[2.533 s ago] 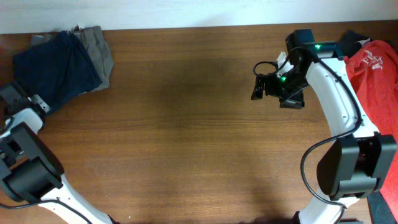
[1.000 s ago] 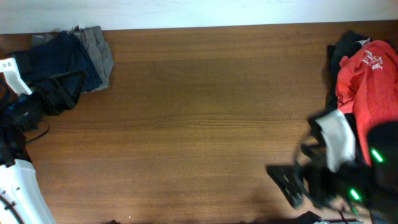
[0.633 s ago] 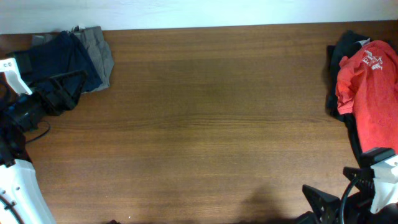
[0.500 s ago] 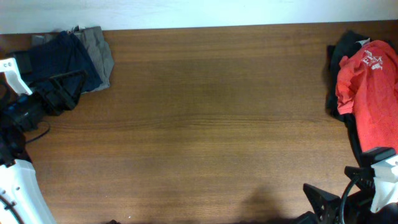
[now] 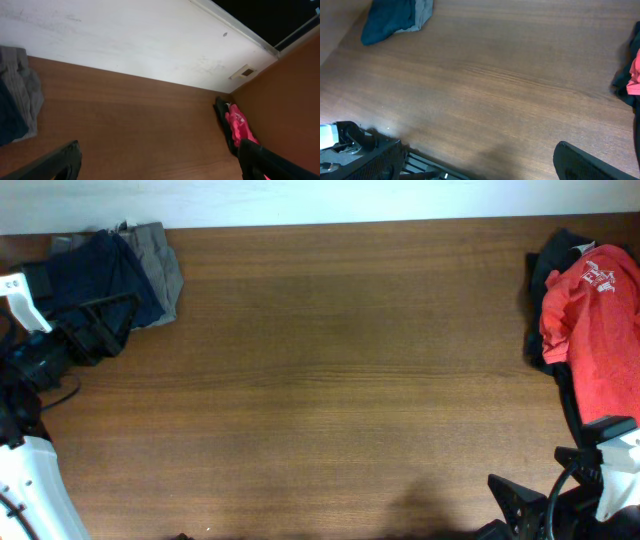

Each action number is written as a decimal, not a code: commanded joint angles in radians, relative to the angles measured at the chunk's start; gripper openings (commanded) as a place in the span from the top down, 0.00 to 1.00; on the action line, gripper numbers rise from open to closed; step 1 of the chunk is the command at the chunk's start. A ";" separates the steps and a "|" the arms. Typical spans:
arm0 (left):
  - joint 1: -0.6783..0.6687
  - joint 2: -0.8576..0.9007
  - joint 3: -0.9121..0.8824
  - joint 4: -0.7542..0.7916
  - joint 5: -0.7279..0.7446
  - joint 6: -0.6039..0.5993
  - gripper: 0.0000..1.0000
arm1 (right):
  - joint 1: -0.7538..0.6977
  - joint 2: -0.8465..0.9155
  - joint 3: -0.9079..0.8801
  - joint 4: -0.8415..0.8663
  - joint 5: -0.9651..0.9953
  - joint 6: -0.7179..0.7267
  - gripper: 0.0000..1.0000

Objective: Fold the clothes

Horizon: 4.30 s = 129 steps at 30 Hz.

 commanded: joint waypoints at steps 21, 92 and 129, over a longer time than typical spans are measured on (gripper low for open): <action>-0.002 -0.003 0.000 -0.001 0.025 0.005 0.01 | -0.566 -0.298 -0.505 0.357 -0.082 -0.269 0.01; -0.002 -0.003 0.000 -0.001 0.025 0.005 0.01 | -0.515 -0.822 -1.838 1.617 -0.018 -0.204 0.01; -0.735 -0.420 -0.382 0.057 -1.078 0.022 0.01 | -0.515 -0.822 -1.838 1.617 -0.018 -0.204 0.01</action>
